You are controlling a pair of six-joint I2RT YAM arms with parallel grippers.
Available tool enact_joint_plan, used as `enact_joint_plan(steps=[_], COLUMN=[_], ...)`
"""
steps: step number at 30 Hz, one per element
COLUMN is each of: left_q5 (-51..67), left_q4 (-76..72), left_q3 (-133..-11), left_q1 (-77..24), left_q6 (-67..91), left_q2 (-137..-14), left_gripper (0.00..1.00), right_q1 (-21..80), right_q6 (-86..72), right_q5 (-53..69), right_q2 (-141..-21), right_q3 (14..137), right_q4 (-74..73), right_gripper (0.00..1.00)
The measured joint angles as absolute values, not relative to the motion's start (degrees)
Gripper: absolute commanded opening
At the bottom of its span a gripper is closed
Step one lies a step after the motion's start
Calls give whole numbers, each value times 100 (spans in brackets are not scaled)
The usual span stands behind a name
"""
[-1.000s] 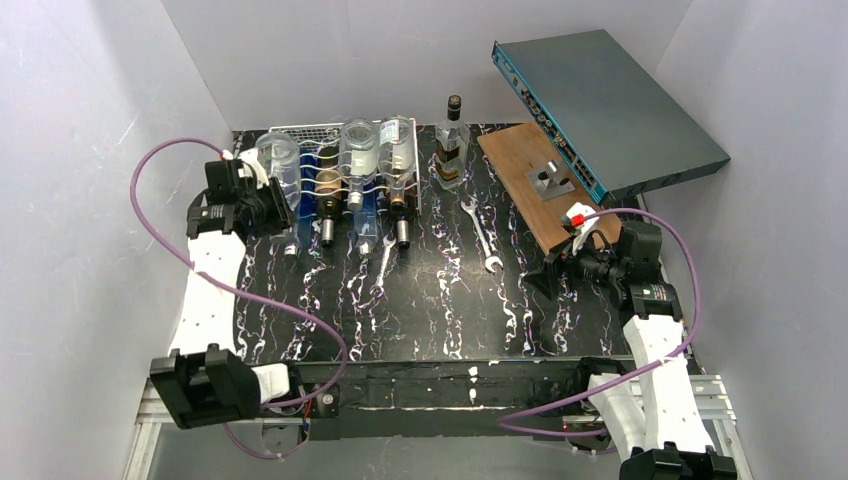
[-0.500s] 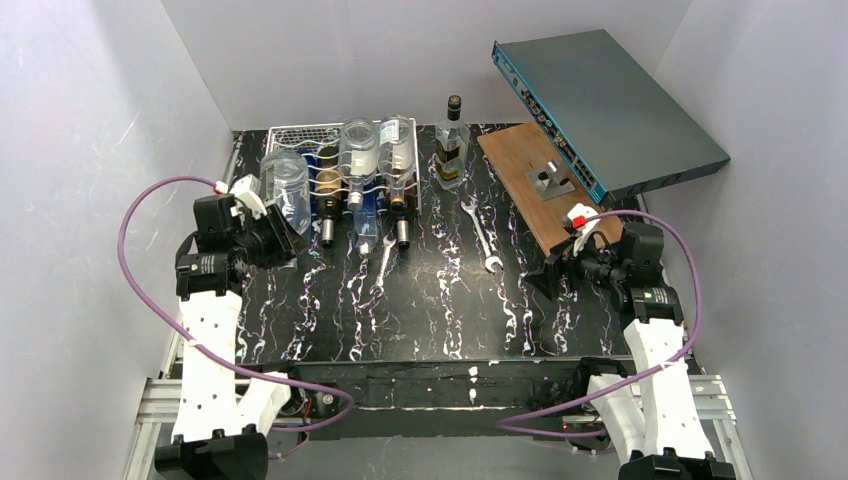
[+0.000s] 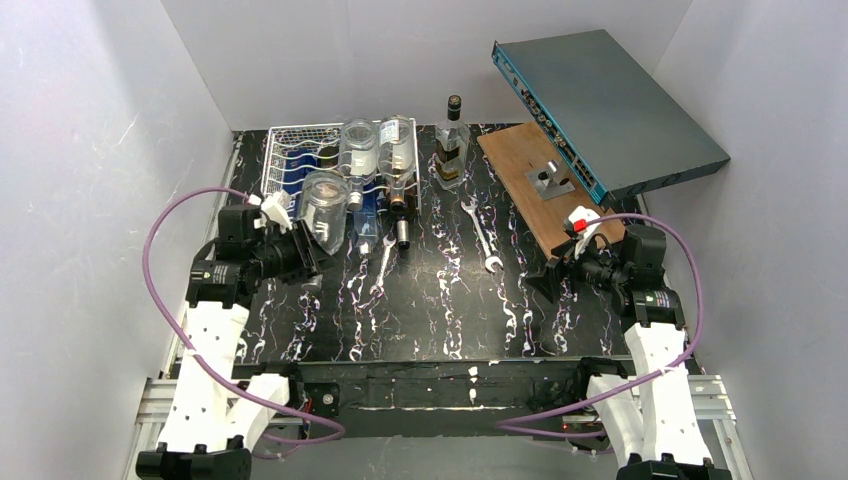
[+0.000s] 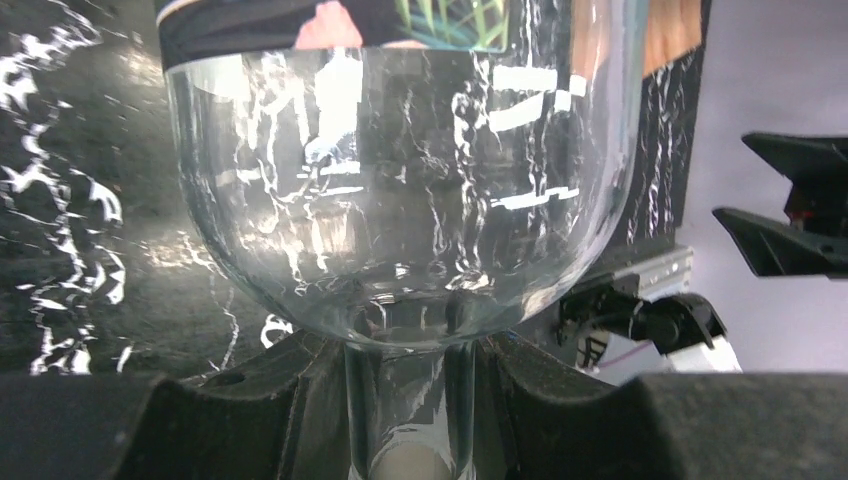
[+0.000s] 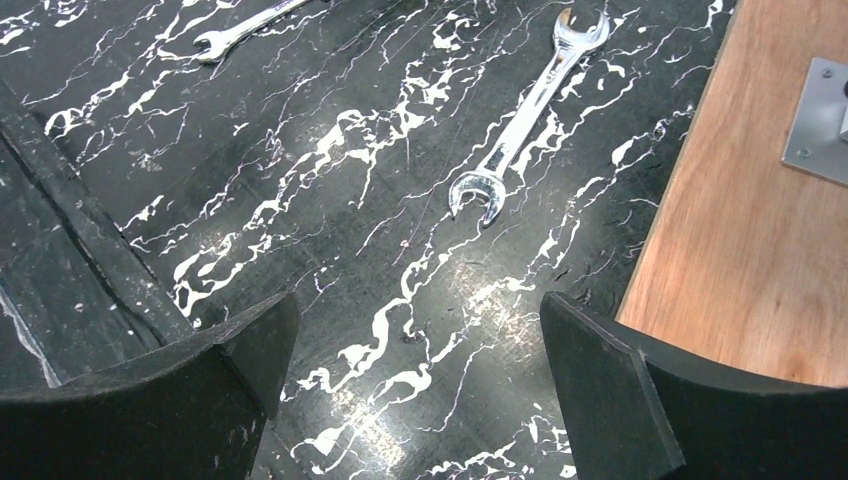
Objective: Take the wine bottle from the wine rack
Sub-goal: Place the wine bottle at the center of the board.
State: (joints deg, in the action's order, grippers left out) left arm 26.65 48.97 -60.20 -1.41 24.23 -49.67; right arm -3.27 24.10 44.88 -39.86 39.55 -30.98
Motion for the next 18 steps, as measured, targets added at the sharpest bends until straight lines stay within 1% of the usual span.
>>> enact_joint_plan(steps=[8,18], left_q5=[3072,3546], left_q4=[4941,4565], left_q3=[-5723,-5118], left_q1=[-615,-1050], left_q6=[2783,3481], left_q2=[-4705,-4554], left_gripper=[0,0], right_q1=[-333,-336], right_q6=[2521,3236], right_q5=[4626,4950], right_q2=[-4152,-4261], right_q3=[4014,4189], right_q4=[-3315,-3819], right_gripper=[100,100])
